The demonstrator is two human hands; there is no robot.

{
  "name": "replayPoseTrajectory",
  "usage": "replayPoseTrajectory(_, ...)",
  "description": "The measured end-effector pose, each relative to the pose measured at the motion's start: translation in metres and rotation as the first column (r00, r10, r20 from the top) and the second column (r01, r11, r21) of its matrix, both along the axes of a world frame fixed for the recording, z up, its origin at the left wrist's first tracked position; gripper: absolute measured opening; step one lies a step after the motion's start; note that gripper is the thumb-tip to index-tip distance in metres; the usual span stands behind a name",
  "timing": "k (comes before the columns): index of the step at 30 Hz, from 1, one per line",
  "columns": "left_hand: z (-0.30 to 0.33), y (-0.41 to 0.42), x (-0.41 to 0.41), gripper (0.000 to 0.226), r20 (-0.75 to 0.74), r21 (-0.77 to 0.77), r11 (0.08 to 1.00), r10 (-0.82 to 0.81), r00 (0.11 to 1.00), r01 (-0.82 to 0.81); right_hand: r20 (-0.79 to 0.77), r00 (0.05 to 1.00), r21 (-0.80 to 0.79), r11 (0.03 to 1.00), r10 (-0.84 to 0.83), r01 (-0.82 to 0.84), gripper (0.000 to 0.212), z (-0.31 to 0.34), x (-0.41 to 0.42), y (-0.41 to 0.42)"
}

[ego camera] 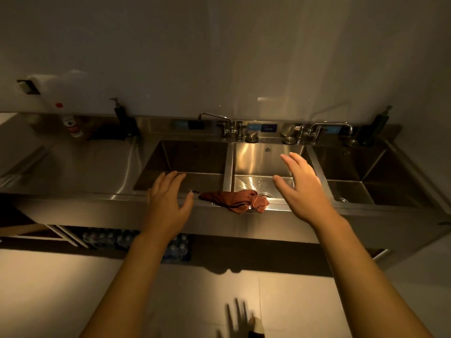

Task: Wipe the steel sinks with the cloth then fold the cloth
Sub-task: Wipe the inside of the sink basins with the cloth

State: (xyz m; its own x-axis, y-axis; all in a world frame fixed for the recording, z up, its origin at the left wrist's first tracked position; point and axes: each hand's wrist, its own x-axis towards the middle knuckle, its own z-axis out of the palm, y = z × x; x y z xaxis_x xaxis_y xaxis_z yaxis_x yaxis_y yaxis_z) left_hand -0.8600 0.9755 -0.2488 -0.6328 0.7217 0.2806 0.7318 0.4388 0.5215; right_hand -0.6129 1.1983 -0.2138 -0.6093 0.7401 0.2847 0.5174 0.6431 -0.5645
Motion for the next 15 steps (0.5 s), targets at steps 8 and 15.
replayPoseTrajectory(8,-0.029,0.108,-0.043,0.058,-0.013,-0.125,0.99,0.062,0.998,-0.063,0.025,0.997,-0.116,0.991,0.068,-0.065,0.062,-0.037,-0.053,0.127)
replayPoseTrajectory(15,-0.059,0.141,-0.065,0.057,0.035,-0.202,0.974,0.115,0.993,-0.105,0.093,0.987,-0.188,0.976,0.133,-0.114,0.064,-0.086,-0.096,0.176)
